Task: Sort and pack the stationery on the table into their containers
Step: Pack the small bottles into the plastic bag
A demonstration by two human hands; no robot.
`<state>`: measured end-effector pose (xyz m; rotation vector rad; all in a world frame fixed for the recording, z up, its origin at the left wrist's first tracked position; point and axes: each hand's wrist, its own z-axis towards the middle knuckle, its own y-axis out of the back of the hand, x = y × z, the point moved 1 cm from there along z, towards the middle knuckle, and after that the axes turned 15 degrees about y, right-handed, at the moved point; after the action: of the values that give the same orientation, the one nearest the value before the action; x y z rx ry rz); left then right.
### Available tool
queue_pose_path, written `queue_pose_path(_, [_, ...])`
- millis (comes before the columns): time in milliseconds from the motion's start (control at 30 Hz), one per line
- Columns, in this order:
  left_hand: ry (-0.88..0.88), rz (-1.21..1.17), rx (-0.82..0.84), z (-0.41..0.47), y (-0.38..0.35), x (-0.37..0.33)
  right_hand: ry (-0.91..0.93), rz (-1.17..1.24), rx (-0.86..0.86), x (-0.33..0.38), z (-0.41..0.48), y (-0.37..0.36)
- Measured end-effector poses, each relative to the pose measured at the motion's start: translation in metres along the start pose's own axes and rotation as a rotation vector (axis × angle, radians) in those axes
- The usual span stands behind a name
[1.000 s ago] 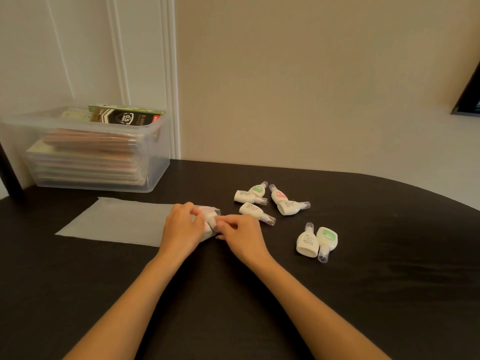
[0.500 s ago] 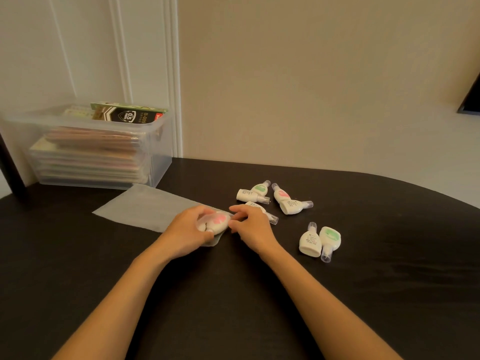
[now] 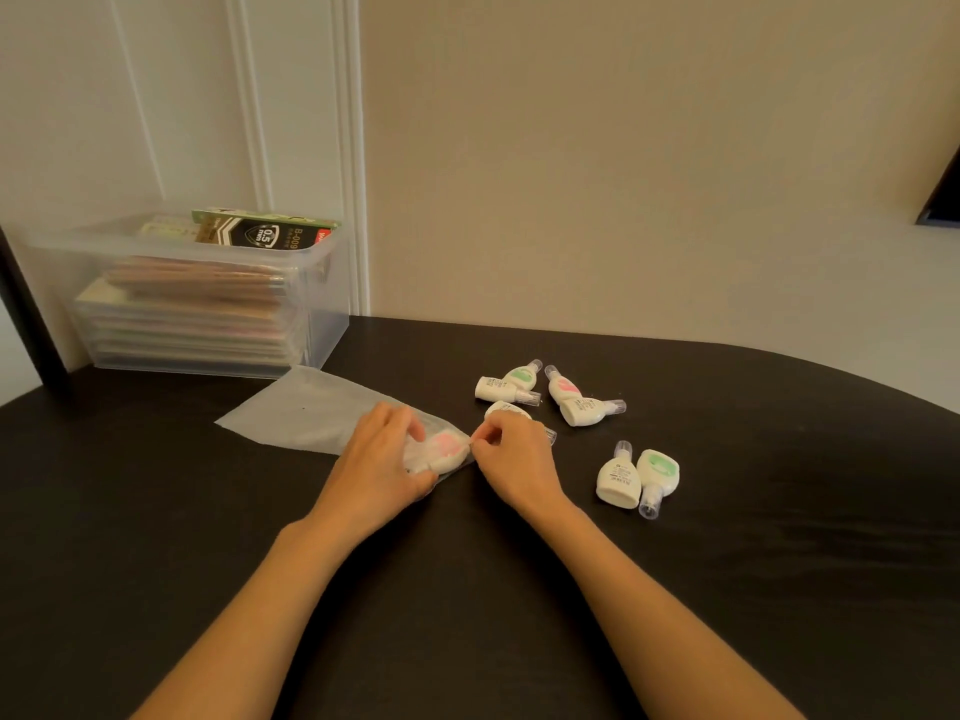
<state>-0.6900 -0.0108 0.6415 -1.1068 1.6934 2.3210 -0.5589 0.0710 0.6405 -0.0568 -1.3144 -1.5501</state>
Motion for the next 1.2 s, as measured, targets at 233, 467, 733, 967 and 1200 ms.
queue_pose_path(233, [-0.161,-0.05,0.178,-0.008,-0.012,-0.015,-0.094,0.007,0.059,-0.015,-0.019,0.031])
queue_pose_path(467, [-0.004,-0.018,-0.026,-0.01,-0.009,-0.012,0.004,-0.008,0.077,-0.017,-0.029,0.03])
queue_pose_path(733, [0.016,0.131,-0.131,-0.008,-0.009,-0.011,0.108,-0.097,0.041,-0.009,-0.024,0.019])
queue_pose_path(967, [-0.114,0.236,-0.202,-0.003,-0.017,-0.02,0.079,-0.129,0.0,-0.018,-0.019,0.02])
queue_pose_path(1200, [-0.044,0.258,-0.204,0.002,-0.021,-0.026,0.051,-0.132,-0.058,-0.017,-0.011,0.018])
